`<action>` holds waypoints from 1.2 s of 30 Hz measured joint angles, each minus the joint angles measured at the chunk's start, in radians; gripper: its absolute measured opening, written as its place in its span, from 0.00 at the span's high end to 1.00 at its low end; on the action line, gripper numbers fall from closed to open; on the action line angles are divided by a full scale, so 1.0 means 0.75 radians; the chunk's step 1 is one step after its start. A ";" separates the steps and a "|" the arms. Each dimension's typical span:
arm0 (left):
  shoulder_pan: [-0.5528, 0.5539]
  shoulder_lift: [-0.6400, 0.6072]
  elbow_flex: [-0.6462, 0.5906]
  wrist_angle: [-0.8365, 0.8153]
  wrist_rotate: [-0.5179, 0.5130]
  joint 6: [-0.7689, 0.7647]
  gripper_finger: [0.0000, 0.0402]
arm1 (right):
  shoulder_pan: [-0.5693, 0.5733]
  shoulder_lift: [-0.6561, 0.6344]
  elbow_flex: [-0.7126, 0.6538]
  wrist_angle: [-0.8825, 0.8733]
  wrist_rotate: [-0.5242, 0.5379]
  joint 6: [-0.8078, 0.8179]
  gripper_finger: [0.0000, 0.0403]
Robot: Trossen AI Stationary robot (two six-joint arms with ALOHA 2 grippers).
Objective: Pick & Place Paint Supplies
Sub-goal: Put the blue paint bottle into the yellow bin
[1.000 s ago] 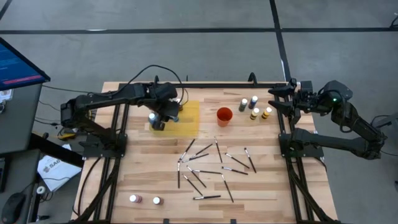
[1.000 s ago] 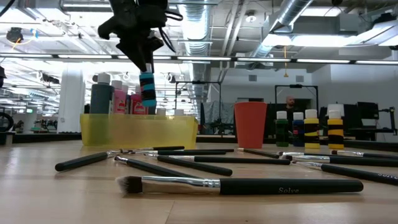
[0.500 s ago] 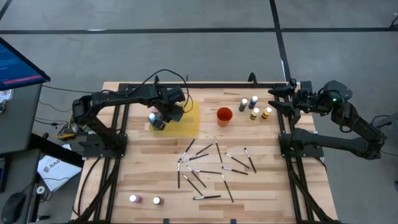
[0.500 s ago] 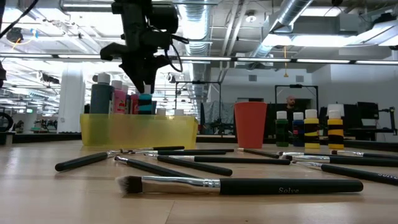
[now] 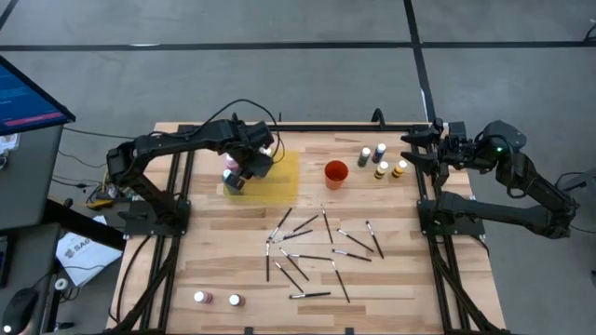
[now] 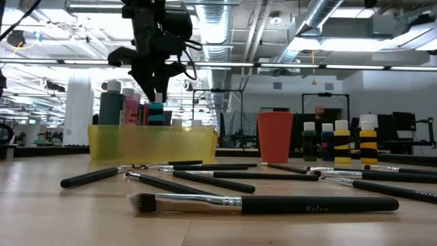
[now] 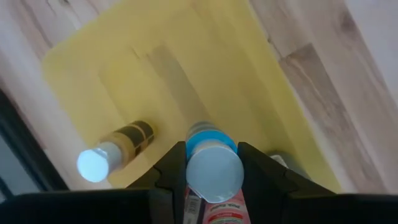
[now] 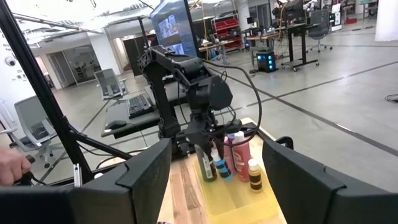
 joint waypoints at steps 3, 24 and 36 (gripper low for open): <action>0.007 0.000 -0.001 -0.033 0.022 0.036 0.74 | 0.000 0.000 0.000 0.000 0.000 -0.001 0.38; 0.060 0.000 -0.053 -0.008 0.080 0.215 0.74 | 0.000 0.000 0.000 0.001 0.030 -0.001 0.38; 0.051 -0.003 -0.106 0.028 0.065 0.233 0.71 | 0.000 0.000 0.000 0.001 0.044 -0.009 0.38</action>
